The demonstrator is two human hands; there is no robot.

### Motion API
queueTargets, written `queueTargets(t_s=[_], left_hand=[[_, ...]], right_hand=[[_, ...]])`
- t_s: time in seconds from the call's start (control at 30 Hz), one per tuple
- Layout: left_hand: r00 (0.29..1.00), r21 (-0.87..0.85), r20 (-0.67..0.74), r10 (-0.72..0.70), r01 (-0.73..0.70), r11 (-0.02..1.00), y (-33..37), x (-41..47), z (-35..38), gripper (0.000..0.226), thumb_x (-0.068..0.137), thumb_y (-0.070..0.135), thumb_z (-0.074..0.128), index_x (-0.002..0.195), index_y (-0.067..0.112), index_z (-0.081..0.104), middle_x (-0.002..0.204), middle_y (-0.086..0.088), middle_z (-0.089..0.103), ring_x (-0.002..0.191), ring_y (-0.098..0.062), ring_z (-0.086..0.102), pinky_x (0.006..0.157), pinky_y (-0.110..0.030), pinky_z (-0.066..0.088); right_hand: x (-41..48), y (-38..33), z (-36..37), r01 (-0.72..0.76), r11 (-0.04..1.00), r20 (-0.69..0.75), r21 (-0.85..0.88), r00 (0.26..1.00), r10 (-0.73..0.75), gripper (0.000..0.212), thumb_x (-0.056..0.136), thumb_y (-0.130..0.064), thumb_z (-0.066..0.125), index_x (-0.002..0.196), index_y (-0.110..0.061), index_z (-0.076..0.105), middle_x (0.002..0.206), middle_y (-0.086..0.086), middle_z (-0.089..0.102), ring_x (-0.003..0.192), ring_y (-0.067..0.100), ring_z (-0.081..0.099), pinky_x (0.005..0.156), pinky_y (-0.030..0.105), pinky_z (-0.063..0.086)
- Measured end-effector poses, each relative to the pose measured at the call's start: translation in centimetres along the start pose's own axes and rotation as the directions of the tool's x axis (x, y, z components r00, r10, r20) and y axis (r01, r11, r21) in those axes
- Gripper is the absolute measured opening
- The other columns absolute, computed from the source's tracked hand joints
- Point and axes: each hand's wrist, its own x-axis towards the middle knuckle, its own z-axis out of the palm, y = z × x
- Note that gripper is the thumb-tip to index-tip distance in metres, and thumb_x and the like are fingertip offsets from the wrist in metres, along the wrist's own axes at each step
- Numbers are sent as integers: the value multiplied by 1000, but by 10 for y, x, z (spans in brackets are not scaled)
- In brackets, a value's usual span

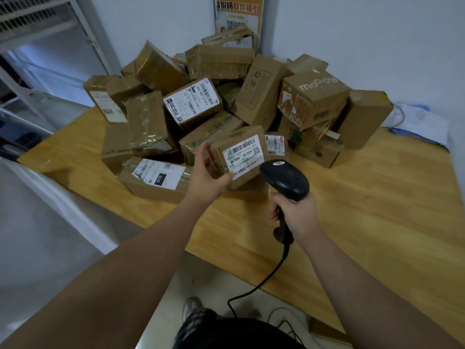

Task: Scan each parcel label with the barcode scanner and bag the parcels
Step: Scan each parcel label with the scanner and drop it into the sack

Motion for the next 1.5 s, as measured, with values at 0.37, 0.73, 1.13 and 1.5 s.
queueTargets(t_s=[0.37, 0.73, 1.13, 1.5], left_hand=[[1000, -69, 1, -26, 26, 997, -14, 2, 2, 88, 80, 7, 76, 147, 34, 25, 134, 0, 53, 118, -12, 57, 96, -37, 53], [1000, -51, 3, 6, -5, 999, -11, 2, 4, 87, 80, 6, 75, 148, 31, 27, 134, 1, 52, 118, -12, 57, 95, -42, 53], [1000, -63, -1, 23, -23, 998, -10, 2, 5, 86, 81, 5, 74, 148, 30, 27, 132, 2, 52, 113, -5, 57, 91, -30, 55], [1000, -44, 15, 26, -26, 999, -8, 2, 3, 88, 80, 6, 76, 149, 28, 26, 137, 0, 47, 122, -14, 53, 98, -42, 51]], right_hand=[[-1, -13, 3, 51, 978, -57, -204, 996, -64, 18, 81, -10, 72, 80, -25, 62, 59, 1, 62, 48, 5, 60, 51, 20, 53], [2, -23, 9, 44, 968, -41, -249, 998, -56, 13, 81, -12, 72, 81, -21, 63, 56, 1, 61, 43, 3, 58, 49, 17, 52], [9, -20, 9, 14, 958, -47, -288, 998, -29, 9, 80, -14, 71, 76, -7, 67, 49, -3, 60, 43, 7, 59, 51, 19, 52], [13, -21, 12, -24, 958, -39, -286, 999, 13, 10, 80, -15, 71, 74, -9, 66, 51, 0, 60, 41, 6, 57, 46, 12, 46]])
